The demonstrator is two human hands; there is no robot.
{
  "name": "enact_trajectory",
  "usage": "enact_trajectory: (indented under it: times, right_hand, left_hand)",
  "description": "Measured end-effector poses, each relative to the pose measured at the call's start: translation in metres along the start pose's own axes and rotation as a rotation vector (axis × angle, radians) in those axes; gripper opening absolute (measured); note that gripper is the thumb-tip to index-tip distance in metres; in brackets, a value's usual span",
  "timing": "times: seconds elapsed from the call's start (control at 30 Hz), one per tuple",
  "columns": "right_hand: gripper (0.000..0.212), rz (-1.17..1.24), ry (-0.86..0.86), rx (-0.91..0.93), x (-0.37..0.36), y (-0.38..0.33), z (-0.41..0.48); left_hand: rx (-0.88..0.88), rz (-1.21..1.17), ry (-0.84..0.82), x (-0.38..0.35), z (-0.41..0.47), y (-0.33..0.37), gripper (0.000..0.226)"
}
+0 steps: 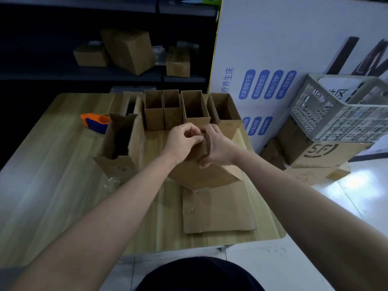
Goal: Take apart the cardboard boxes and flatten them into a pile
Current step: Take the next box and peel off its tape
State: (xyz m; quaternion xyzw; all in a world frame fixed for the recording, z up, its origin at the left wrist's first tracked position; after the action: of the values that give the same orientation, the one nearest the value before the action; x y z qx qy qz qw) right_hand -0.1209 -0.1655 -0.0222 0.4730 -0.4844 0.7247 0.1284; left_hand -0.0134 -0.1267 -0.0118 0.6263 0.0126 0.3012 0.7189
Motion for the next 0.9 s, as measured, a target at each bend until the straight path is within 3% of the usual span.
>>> enact_trajectory:
  times: [0.3,0.43,0.6,0.77,0.9]
  right_hand:
    - [0.079,0.044,0.036,-0.005,0.002,0.01,-0.002]
    - [0.076,0.071,0.003,0.027,-0.007,0.006,-0.006]
    - [0.076,0.119,0.033,0.002,-0.006,0.01,-0.007]
    - [0.076,0.159,0.114,-0.063,0.012,0.028,-0.006]
    - [0.078,0.17,0.11,-0.124,0.011,0.049,-0.015]
  left_hand:
    - [0.167,0.021,0.11,-0.004,0.0,-0.021,0.013]
    - [0.393,-0.07,0.25,0.007,0.003,-0.046,0.016]
    - [0.544,-0.07,0.376,0.023,0.005,-0.076,0.011]
    - [0.832,-0.324,0.617,0.042,-0.002,-0.1,0.008]
    - [0.727,-0.322,0.551,0.04,0.004,-0.086,0.014]
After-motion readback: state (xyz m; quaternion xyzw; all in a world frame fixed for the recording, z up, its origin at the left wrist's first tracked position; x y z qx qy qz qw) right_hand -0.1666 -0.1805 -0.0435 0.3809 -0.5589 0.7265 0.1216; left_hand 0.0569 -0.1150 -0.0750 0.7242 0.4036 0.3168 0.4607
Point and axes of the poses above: each hand's wrist, its own z-axis towards the middle knuckle, its own x-axis out of the back of the hand, y = z × x, the point moved 7 cm from there along z, towards the middle knuckle, and after that the axes turned 13 degrees about y, right-handed, at the moved point
